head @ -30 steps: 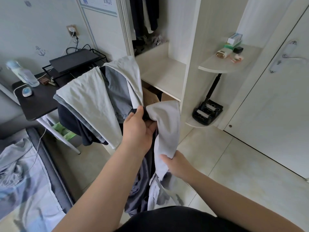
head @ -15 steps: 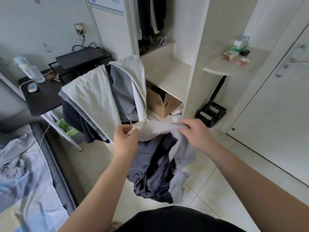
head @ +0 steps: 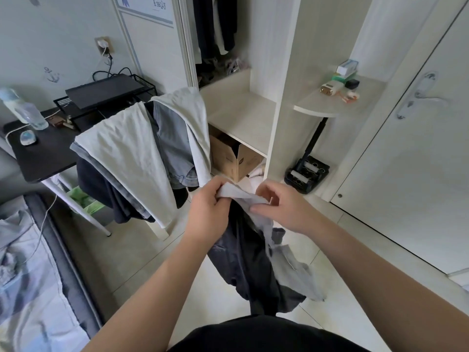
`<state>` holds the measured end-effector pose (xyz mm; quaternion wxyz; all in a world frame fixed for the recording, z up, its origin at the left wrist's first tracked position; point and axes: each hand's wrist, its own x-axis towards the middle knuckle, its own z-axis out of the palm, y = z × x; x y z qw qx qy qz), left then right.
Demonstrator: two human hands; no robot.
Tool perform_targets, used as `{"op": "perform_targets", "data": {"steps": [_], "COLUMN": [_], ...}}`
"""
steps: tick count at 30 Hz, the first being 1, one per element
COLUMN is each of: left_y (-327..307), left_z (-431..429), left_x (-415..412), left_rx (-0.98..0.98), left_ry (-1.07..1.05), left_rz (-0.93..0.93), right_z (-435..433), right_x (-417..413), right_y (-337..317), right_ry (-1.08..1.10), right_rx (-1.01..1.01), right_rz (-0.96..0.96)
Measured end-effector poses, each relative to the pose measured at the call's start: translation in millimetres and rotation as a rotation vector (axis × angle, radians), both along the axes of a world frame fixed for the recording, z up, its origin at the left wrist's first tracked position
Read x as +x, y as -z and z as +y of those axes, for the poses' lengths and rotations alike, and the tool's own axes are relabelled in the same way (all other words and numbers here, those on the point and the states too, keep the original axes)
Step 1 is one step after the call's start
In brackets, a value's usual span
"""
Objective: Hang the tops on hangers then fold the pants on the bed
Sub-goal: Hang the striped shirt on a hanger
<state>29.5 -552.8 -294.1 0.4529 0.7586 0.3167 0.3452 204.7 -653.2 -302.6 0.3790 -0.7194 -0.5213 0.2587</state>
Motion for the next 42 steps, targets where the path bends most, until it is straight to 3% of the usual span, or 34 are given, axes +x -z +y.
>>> {"op": "perform_targets", "data": {"steps": [6,14,20,22,24,26,28,29,30,32,35,37,40,42], "left_y": [-22.6,-24.5,-14.4,-11.4,-10.8,-6.2,-1.0,1.9,7.0,18.9,42.2,57.1,65.9,66.5], "left_z": [-3.1,-5.5,15.1,21.6,24.5,26.8,24.7,22.1,19.5,12.7,9.5,11.9,16.7,16.1], "left_x": [3.2,-14.0,-50.8,-64.5,-74.1,-78.9,-79.0,-77.4,-74.3,-61.6,-32.3,-16.8,2.1,18.3], "left_rx": [-0.128,-0.232,-0.257,-0.281,-0.346,-0.411,-0.449,-0.505,-0.598,-0.774,-0.889,-1.04,-1.326,-1.304], "left_ry": [-0.01,-0.059,-0.077,0.001,0.14,0.315,0.529,0.631,0.697,0.661,0.169,-0.028,0.056,0.119], "left_rz": [-0.119,-0.163,-0.083,0.017,0.168,0.42,0.729,0.815,0.817,0.648,0.479,0.41,0.268,0.272], "right_z": [-24.9,-11.4,-8.8,-3.0,5.0,10.1,9.9,8.1,6.2,-0.2,-7.7,-10.9,-14.8,-18.7], "right_x": [-22.1,-20.7,12.9,18.0,15.5,11.3,1.4,-4.6,-10.6,-22.2,-35.5,-36.5,-37.1,-36.5], "right_y": [62.2,110.9,88.7,70.2,48.3,30.5,14.3,7.7,2.3,-3.6,-3.9,-3.7,-4.9,-4.8], "right_ry": [0.004,-0.133,0.15,0.209,0.341,0.401,0.358,0.319,0.267,0.167,0.116,0.129,0.137,0.137], "right_rx": [-0.232,-0.608,-0.248,-0.164,-0.033,0.063,0.139,0.176,0.208,0.241,0.28,0.315,0.354,0.371], "right_rz": [0.159,-0.221,-0.218,-0.083,0.308,0.54,0.553,0.455,0.309,0.123,0.069,0.052,-0.005,0.003]}}
